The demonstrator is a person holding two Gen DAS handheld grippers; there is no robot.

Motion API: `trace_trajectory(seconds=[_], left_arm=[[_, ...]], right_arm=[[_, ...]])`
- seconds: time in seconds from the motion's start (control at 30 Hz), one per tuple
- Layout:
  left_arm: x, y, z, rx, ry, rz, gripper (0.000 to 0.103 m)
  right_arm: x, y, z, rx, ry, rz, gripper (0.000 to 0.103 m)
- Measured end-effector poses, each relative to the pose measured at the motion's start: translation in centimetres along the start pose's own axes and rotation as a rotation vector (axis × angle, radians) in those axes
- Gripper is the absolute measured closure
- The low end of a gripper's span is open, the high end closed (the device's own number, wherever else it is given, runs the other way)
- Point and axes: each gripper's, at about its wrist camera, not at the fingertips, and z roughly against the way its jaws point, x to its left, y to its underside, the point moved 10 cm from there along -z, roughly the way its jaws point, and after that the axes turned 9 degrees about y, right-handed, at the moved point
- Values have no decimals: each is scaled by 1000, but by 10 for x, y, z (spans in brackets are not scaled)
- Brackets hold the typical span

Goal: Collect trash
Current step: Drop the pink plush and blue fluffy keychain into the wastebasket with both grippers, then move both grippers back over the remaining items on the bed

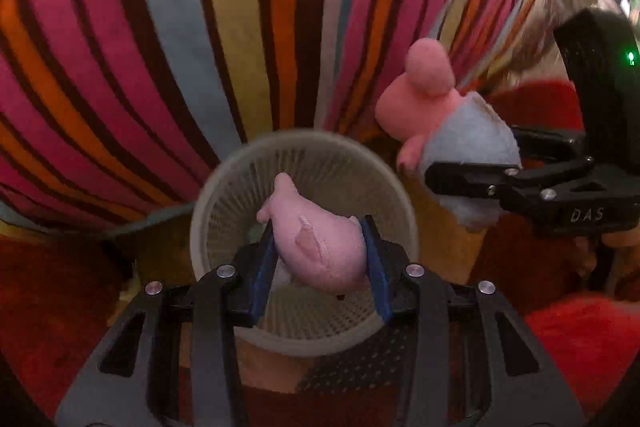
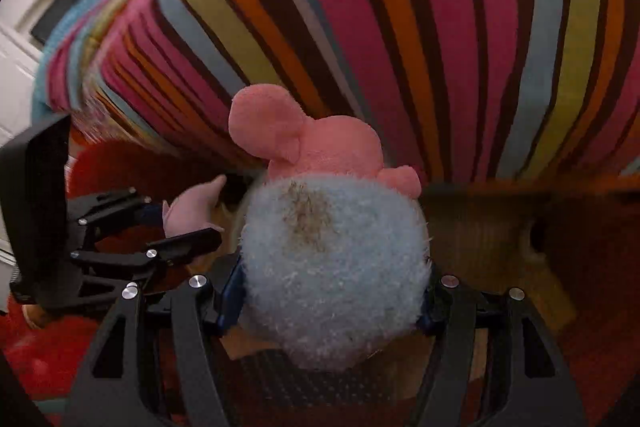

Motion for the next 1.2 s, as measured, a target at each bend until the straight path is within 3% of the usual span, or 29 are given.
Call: trace_trajectory(seconds=[0.17, 0.23, 0.3, 0.37, 0.7, 0.8, 0.93, 1.07, 1.2], left_arm=[[10, 3, -19, 72, 21, 9, 58], [16, 7, -29, 114, 16, 35, 47], [18, 12, -33, 123, 3, 41, 28], [20, 14, -33, 126, -11, 42, 22], [34, 9, -14, 63, -46, 93, 20], [40, 2, -2, 7, -93, 98, 20], [43, -23, 43, -136, -174, 36, 20], [41, -75, 109, -311, -275, -82, 20], [43, -148, 161, -447, -310, -193, 20]], right_arm=[[5, 3, -15, 36, 26, 30, 40], [8, 1, -18, 35, 45, 58, 38], [11, 2, -25, 47, 53, 76, 30], [19, 1, -32, 51, 56, 89, 28], [11, 5, -19, 8, 83, 55, 28], [3, 2, -9, -17, 82, 45, 28], [0, -13, 16, -93, 63, 31, 28], [-5, -51, 62, -226, 34, 2, 28], [-14, -104, 101, -367, 66, 28, 28]])
